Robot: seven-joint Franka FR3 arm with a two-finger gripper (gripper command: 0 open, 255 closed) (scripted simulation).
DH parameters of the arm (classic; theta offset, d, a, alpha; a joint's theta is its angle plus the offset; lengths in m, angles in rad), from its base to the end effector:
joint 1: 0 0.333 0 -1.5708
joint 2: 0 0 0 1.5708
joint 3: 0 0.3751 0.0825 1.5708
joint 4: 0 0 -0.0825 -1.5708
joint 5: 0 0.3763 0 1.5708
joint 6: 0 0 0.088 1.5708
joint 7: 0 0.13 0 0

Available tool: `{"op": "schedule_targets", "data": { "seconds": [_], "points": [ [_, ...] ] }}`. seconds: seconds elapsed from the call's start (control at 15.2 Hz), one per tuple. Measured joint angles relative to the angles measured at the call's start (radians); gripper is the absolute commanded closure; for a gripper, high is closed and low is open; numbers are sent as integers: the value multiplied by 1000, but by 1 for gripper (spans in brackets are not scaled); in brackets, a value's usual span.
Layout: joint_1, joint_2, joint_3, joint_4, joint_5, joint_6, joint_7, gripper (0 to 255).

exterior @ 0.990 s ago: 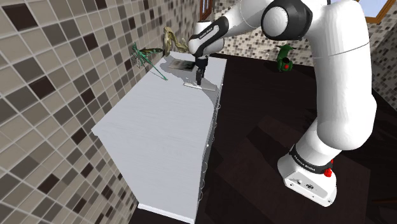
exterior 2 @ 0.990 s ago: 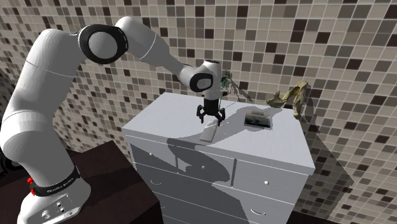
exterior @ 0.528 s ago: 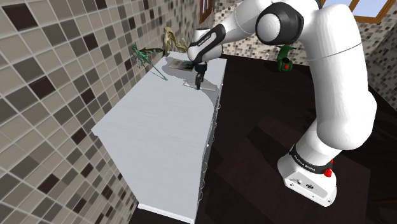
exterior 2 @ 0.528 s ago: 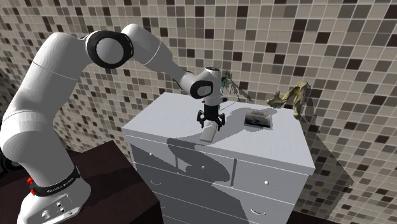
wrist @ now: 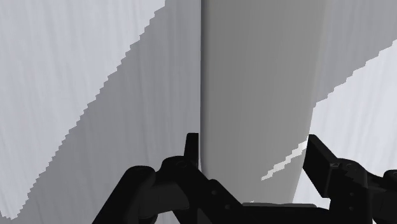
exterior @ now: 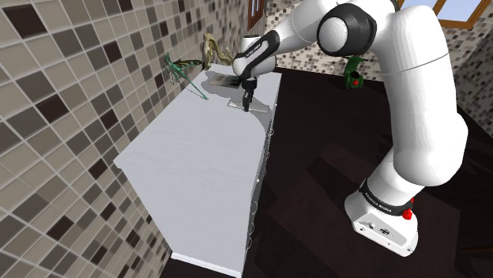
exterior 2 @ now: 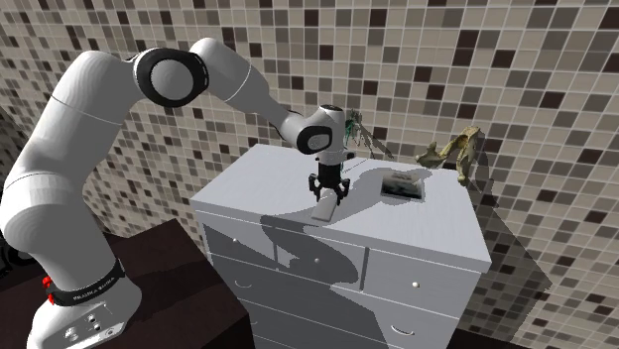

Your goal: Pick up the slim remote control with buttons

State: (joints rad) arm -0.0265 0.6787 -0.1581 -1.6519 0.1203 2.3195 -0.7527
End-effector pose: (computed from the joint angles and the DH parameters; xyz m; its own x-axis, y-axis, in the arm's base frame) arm 0.7079 -0.1113 0.2474 0.8676 0.4973 -0.0079 0.4973 -0.8675 0.0078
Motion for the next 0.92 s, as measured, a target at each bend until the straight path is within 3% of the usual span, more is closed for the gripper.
{"op": "schedule_targets", "data": {
  "seconds": [0.92],
  "points": [
    [7, -91, -12, 8, -16, -99, 7, 255]
  ]
}}
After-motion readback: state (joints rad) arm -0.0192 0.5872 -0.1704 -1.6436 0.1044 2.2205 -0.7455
